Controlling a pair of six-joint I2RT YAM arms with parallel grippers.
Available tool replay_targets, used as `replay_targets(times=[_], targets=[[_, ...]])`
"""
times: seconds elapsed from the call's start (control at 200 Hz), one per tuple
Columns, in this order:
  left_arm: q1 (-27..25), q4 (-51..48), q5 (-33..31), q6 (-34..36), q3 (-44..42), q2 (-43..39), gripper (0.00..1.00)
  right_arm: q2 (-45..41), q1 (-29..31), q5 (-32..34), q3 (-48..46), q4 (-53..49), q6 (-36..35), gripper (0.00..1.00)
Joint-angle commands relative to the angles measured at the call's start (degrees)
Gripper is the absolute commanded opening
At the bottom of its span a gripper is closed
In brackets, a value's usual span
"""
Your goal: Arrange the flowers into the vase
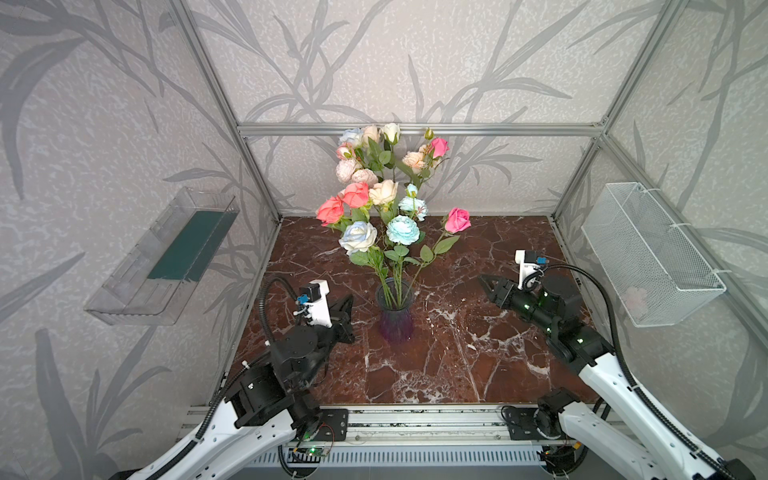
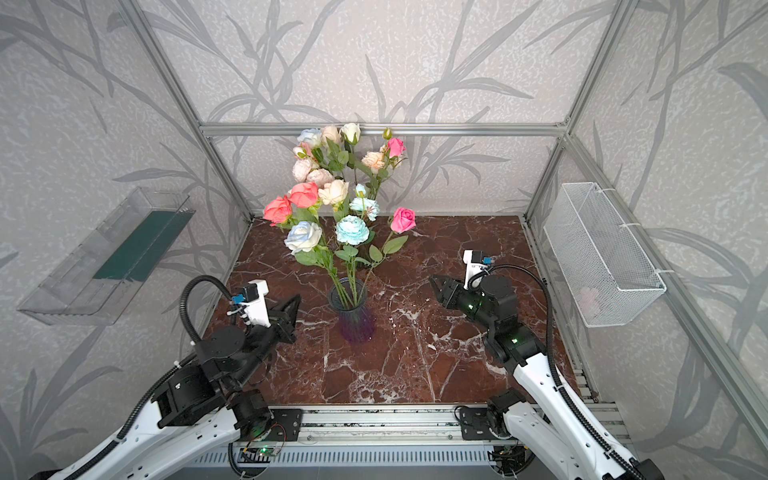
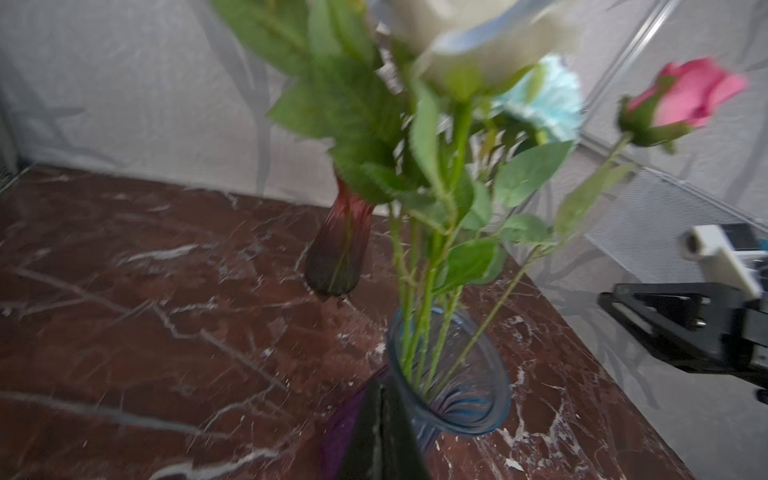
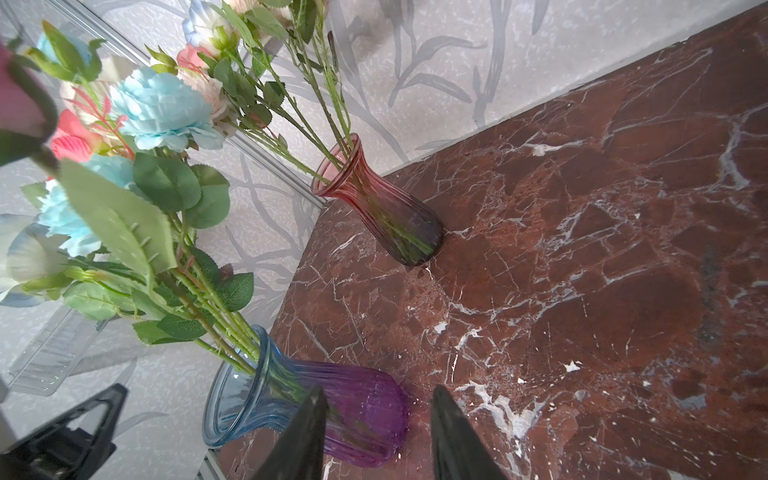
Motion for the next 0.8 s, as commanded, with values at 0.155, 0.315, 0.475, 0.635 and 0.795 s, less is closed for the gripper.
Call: replay_targets(times=[0.155,0.315,0.475,0.635,0.795], targets=[[10.0,0.9,6.6,-13.6,-9.2,9.8,0.01,0.1,0.3,0.8,1.0,-1.4,-1.1,0.42],[21.4,19.4,27.4,-15.9,-13.0,27.1,0.0,0.0,0.3,1.2,0.3,-1.4,-1.1,0.42],[21.8,30.5,34.5,-16.2,-11.3,43.2,0.0,-0.6,0.2,2.1,0.3,-2.5,-2.2,0.42],[21.2,39.5,38.4,-18.1,-11.9,51.9,0.0,-1.2,0.1,3.1,0.6,-3.1,-2.8,0.43],[18.2,44.6,38.9,-18.8,-9.8,57.5,0.0,-1.4,0.0,3.6,1.3,-3.7,-3.2,0.43]])
